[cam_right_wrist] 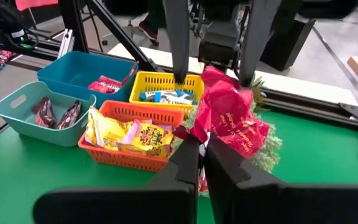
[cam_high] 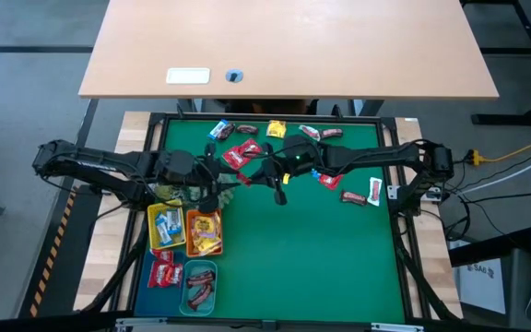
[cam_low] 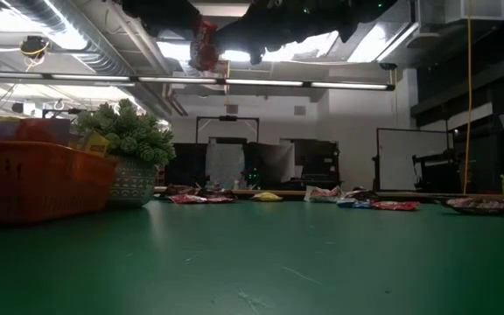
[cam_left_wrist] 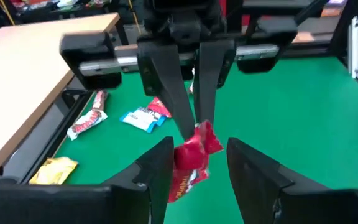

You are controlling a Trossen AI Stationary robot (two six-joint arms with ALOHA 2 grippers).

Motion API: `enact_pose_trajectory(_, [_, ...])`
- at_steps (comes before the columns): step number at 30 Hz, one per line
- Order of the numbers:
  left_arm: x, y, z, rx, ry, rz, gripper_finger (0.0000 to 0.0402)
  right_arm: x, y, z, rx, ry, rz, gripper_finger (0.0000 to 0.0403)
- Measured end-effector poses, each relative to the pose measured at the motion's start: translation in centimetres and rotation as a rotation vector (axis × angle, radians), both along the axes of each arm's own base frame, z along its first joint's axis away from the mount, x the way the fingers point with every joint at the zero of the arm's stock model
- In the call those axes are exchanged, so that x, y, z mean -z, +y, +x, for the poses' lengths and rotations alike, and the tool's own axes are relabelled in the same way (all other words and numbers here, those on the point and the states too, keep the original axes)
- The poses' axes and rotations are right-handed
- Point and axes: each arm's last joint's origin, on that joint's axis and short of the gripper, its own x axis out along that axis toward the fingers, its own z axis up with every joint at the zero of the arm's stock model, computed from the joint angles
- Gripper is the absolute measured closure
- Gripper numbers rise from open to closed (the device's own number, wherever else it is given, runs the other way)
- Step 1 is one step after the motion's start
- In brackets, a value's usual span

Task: Sort candy
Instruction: Put the red candy into the blue basket

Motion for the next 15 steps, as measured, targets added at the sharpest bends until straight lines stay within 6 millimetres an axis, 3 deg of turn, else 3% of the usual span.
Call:
enact_pose_trajectory(9, [0.81,0.1,0.89,-0.046,0.031,0.024,0.026,-0.01,0.04,0.01,-0.003,-0.001,0.002,0.0386])
enact_pose_trajectory(15, [0.82,0.12,0.88,-0.052,0.033,0.026,0.0299,-0.01,0.03,0.01,0.0,0.0,0.008,0.0386])
